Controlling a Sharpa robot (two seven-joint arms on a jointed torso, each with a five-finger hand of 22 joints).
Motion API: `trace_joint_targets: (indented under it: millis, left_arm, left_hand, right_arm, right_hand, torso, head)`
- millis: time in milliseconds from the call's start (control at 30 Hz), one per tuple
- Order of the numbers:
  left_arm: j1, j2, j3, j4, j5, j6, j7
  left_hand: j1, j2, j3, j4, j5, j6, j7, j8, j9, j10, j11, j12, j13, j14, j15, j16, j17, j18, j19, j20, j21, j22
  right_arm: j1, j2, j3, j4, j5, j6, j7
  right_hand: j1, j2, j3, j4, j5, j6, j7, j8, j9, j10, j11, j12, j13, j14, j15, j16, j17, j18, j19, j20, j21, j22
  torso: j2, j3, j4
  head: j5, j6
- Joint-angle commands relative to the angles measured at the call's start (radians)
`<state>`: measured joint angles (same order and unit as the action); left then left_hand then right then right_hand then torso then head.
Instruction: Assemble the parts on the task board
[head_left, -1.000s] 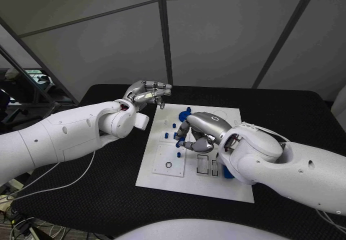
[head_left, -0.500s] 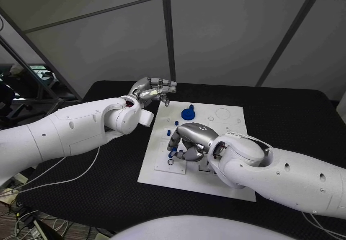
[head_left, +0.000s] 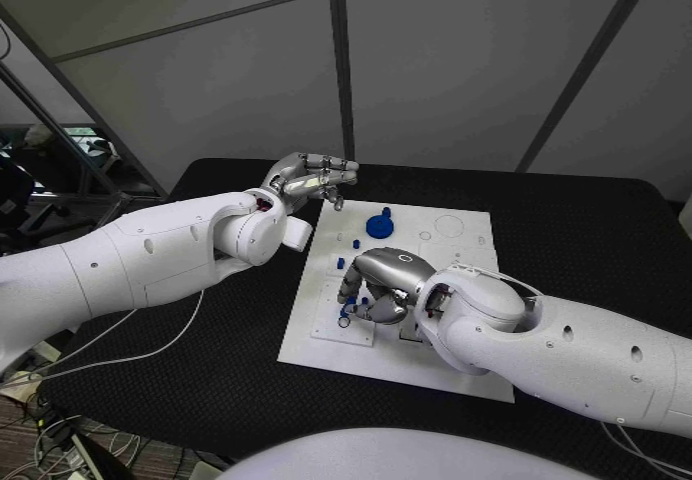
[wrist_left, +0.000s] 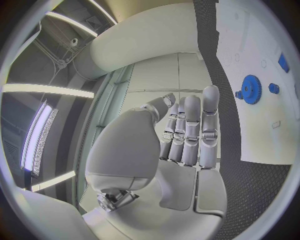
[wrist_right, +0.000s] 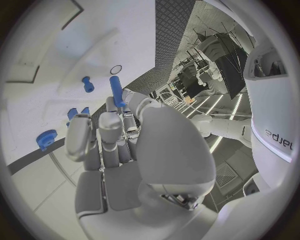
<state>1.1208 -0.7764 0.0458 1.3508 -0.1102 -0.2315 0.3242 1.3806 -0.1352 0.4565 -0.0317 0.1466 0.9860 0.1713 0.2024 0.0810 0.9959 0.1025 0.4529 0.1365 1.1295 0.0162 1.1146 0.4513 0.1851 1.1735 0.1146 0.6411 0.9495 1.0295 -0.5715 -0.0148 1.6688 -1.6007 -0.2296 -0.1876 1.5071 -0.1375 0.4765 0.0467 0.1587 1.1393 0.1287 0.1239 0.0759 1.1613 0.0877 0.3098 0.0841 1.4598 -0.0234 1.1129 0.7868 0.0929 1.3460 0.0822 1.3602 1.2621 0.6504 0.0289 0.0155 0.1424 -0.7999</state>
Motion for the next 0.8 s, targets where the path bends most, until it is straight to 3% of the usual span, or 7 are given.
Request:
trace_joint_targets:
  millis: [33,800]
  left_arm:
    - [0.001,0.001,0.001,0.001,0.002,0.013,-0.001]
    - [0.001,0.000,0.001,0.001,0.002,0.013,-0.002]
  left_hand:
    - [-0.003,0.010,-0.006,-0.001,0.001,-0.006,0.002,0.001,-0.002,-0.005,-0.001,0.004,-0.002,0.002,0.004,-0.004,-0.001,-0.005,-0.003,0.001,-0.004,-0.001]
    - [-0.003,0.011,-0.006,-0.001,0.001,-0.008,0.003,0.001,-0.002,-0.007,0.000,0.005,-0.002,0.003,0.005,-0.005,-0.002,-0.005,-0.003,0.001,-0.005,-0.002]
  right_arm:
    - [0.000,0.002,-0.002,0.001,-0.017,0.022,0.007]
    - [-0.005,0.010,-0.009,-0.004,-0.018,0.044,0.009]
  right_hand:
    - [0.007,0.007,0.013,-0.006,0.004,-0.002,0.008,-0.007,-0.001,0.037,-0.030,0.001,0.007,0.003,-0.001,0.006,0.002,-0.017,0.005,0.001,0.004,0.002]
    - [0.005,0.008,0.014,-0.006,0.005,-0.002,0.009,-0.007,-0.001,0.037,-0.029,0.000,0.007,0.003,0.000,0.008,0.004,-0.018,0.006,0.002,0.005,0.003]
  torso:
    - [0.000,-0.0007,0.0003]
    - [-0.001,-0.0006,0.0005]
  head:
    - [0.001,-0.002]
    - [0.004,-0.005]
